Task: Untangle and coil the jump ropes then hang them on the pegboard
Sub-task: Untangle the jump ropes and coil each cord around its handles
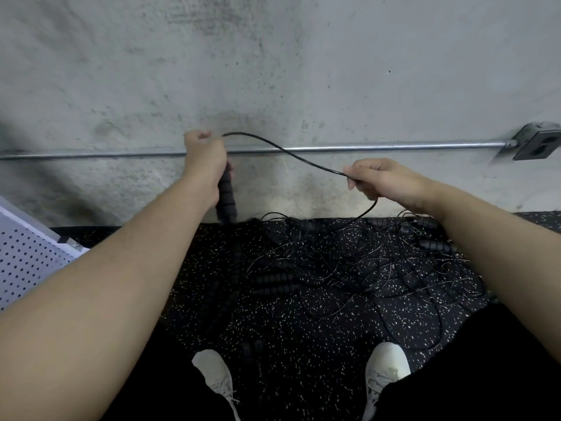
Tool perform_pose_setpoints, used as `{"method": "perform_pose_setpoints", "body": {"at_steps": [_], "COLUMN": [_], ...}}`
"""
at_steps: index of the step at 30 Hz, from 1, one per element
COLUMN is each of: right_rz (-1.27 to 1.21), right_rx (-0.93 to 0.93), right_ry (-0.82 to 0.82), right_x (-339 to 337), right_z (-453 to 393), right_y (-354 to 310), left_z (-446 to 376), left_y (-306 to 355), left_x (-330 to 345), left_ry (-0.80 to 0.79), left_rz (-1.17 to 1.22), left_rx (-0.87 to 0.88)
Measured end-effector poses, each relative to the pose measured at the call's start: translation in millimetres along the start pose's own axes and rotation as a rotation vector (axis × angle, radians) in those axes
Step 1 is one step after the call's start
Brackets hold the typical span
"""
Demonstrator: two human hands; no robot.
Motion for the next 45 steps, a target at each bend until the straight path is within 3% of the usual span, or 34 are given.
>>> {"method": "perform_pose_setpoints", "body": {"at_steps": [5, 10, 14, 19, 22, 25, 29, 32, 35, 38, 45], "right_rz": [0.124, 0.225, 0.049, -0.031, -0.032, 0.085, 0.275, 0.253, 0.231, 0.307, 0.339], "right_rx": [0.005, -0.002, -0.081, -0.119, -0.105, 0.054, 0.194, 0.163, 0.113, 0.078, -0.178], "right_ry": [0.138, 0.032, -0.006, 0.009, -0.07, -0.202, -0.185, 0.055, 0.331, 0.313, 0.164], "right_x": [-9.1, 10.3, 26.9, 27.0, 23.4, 18.8, 7.2, -6.5, -18.6, -15.4, 27.5], "right_z": [1.8, 1.9, -4.9, -2.6, -2.3, -2.3, 6.4, 5.5, 3.5, 1.2, -10.5], "right_y": [-8.9, -19.8, -34.3, -36.5, -23.8, -1.2, 14.3, 10.9, -1.9, -11.4, -39.9], "left_z": [16.4, 48.1, 68.4, 64.8, 55.0, 39.7, 15.8, 1.3, -3.5, 8.4, 50.9], "left_y": [-14.7, -22.7, -23.4, -17.4, -12.2, -5.4, -2.7, -7.4, -21.9, -22.8, -21.0], "left_x": [6.4, 38.7, 57.3, 59.6, 53.5, 40.7, 19.2, 2.7, -5.3, 1.3, 53.9], "left_ry": [-0.246, -0.451, -0.548, -0.677, -0.578, -0.448, -0.265, -0.214, -0.299, -0.41, -0.645], "left_rz": [-0.703, -1.062, -0.996, -0.666, -0.4, -0.201, -0.058, -0.311, -0.647, -0.735, -0.885], "left_rx": [0.172, 0.379, 0.499, 0.506, 0.371, 0.239, 0.115, 0.101, 0.058, 0.097, 0.586]}}
Point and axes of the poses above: each hand's wrist, its own z-axis away from the middle knuckle, its own x-axis out of the palm, y = z × x, the point moved 2 cm from there along -z, towards the middle knuckle, and after that the axes turned 5 degrees about -x, right-handed, at the moved point
